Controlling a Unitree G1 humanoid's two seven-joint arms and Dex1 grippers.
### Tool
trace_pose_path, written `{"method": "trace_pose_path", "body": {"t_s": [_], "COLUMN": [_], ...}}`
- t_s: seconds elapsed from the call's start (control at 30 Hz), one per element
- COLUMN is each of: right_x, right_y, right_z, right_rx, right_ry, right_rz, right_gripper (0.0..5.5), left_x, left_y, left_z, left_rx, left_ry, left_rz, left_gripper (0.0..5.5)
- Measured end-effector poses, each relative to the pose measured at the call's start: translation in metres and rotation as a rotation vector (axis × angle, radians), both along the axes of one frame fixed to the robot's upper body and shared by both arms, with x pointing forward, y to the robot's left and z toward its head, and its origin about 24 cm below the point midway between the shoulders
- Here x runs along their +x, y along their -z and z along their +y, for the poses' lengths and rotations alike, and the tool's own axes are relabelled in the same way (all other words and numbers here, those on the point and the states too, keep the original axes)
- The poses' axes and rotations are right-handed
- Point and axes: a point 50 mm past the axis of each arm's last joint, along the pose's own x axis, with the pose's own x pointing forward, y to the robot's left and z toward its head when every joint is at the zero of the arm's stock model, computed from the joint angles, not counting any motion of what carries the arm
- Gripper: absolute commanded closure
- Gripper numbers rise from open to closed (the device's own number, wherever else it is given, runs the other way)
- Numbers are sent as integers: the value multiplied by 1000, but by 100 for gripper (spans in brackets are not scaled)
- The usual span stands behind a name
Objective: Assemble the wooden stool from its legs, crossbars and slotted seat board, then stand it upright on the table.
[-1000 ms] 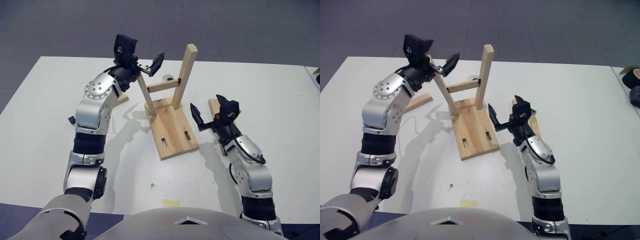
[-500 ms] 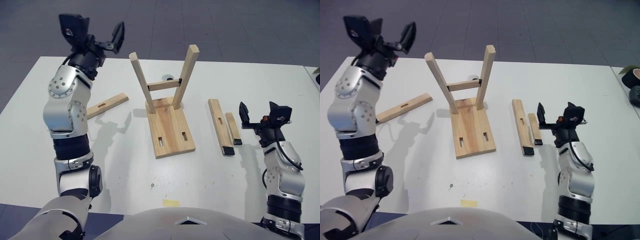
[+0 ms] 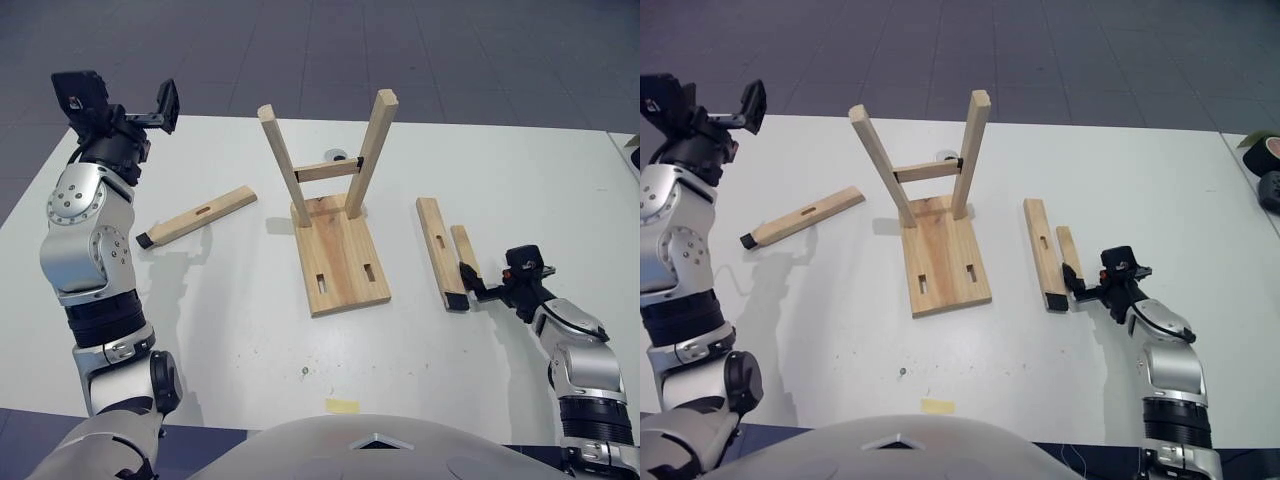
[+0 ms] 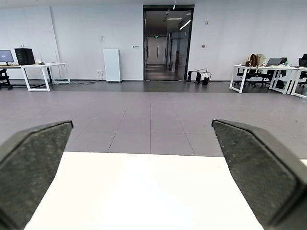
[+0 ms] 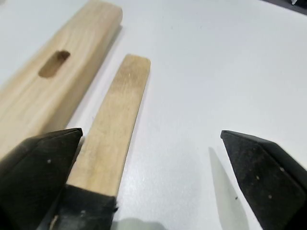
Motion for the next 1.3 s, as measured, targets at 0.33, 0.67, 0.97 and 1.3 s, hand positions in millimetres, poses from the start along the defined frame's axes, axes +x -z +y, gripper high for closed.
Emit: {"method": "trace_pose_path", "body": {"t_s": [0.33,0.67,0.97,1.3], "right_x": [1,-1,4,57], "right_y": [-4,-4,-3,-103], "right_z": [7,9,6,32], "right_rx": [60,86,15,-200], "right_ry": [-70,-100,-38,97], "right_rz": [159,198,132,-700], "right_gripper": [218,359,419,419], "left_x": [-2,-9,-8,12], "left_y": [-1,7,6,-53], "left_z": [4,9,4,-14], "left_rx": [4,30,39,14], "left_ry": [-30,-71,-53,114], "left_rz": [-4,22,31,-118], "left_gripper": [10,10,10,10]}}
